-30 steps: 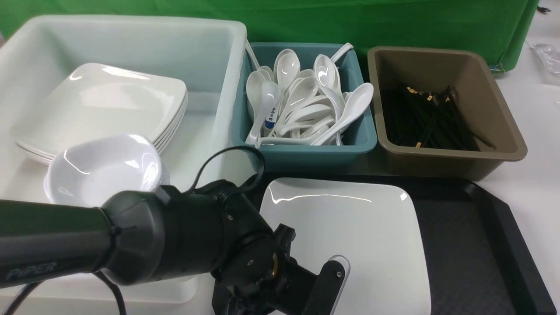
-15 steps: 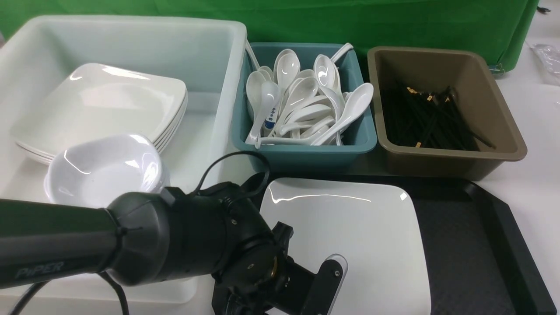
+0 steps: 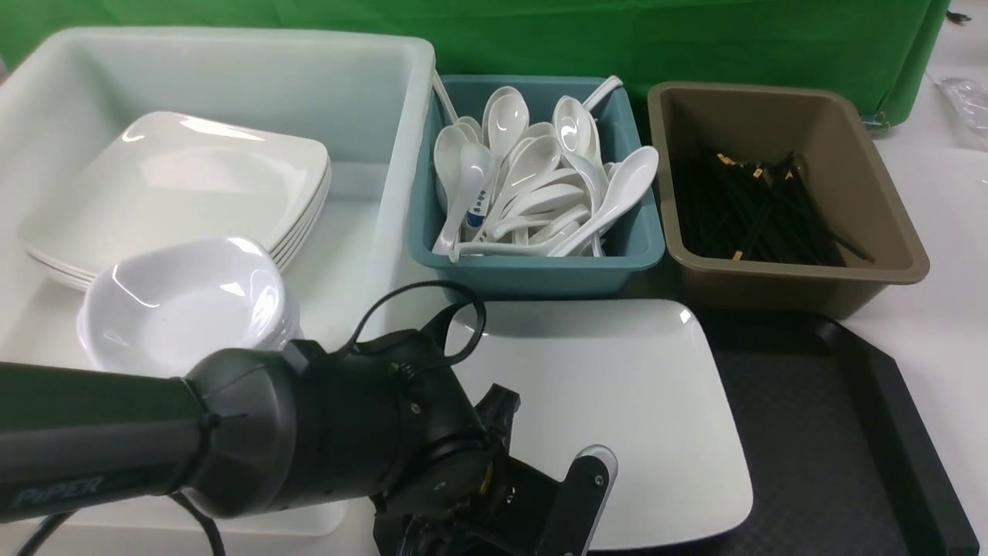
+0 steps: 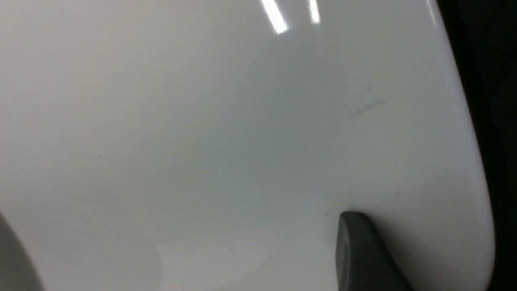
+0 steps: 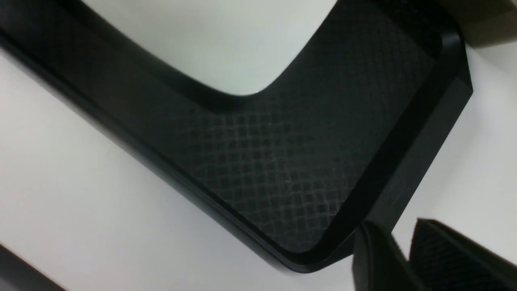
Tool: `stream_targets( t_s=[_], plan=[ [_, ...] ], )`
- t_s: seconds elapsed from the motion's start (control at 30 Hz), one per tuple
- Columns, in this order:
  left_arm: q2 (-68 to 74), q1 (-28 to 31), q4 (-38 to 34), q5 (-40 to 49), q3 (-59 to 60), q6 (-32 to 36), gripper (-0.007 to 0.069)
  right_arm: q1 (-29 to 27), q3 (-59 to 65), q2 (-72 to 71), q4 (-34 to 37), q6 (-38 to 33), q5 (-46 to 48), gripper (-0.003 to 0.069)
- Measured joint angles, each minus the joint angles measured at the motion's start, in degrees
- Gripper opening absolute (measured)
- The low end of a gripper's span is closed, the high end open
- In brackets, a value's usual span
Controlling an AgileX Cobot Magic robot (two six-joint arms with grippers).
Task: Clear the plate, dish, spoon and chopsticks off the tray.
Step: Use the left arm to grab a plate from the dinner plate, then use the left arm to put the plate into the large storage box on the left
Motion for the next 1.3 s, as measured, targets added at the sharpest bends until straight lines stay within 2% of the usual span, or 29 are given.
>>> stream_targets(
  t_s=[0.1,0.2,0.3,0.6,0.73,0.83,1.1,1.2,1.27,1.3],
  plan=[
    [-2.98,-2.13,0.0,1.25,0.19,-2.07,0.0165,0.0,0.0,0.0,0.02,0.0,0.13,0.0175],
    [-8.65,-5.99,0.0,1.51,0.19,-3.51,0.0068,0.0,-1.04,0.0,0.09,0.0,0.88,0.0176],
    [-13.39,-8.88,-0.52,2.78,0.28,-3.98,0.0032,0.0,-3.69,0.0,0.09,0.0,1.28,0.0178],
    [-24.93,-12.07,-2.22,5.2,0.58,-7.02,0.0028,0.0,-12.0,0.0,-1.06,0.38,1.44,0.0174],
    [-28.39,-12.07,-2.43,5.0,0.67,-7.02,0.0031,0.0,-13.17,0.0,-3.09,2.5,1.44,0.0117],
    [-31.58,-12.07,-2.38,3.49,0.72,-8.24,0.0031,0.0,-13.4,0.0,-4.37,4.31,1.5,0.0036],
    [-37.94,-12.07,-2.39,1.35,0.23,-10.49,0.0031,0.0,-13.46,0.0,-6.36,7.52,0.75,0.0022],
    [-39.02,-10.82,-0.75,1.66,-1.85,-13.77,0.0033,0.0,-13.46,0.0,-6.8,8.76,-0.74,0.0022],
    [-39.19,-8.76,1.48,1.88,-3.52,-16.05,0.0034,0.0,-13.46,0.0,-6.85,9.53,-2.13,0.0022],
    [-39.13,-6.02,4.84,2.01,-5.33,-18.39,0.0034,0.0,-13.46,0.0,-6.97,10.02,-3.39,0.0022]
  ],
)
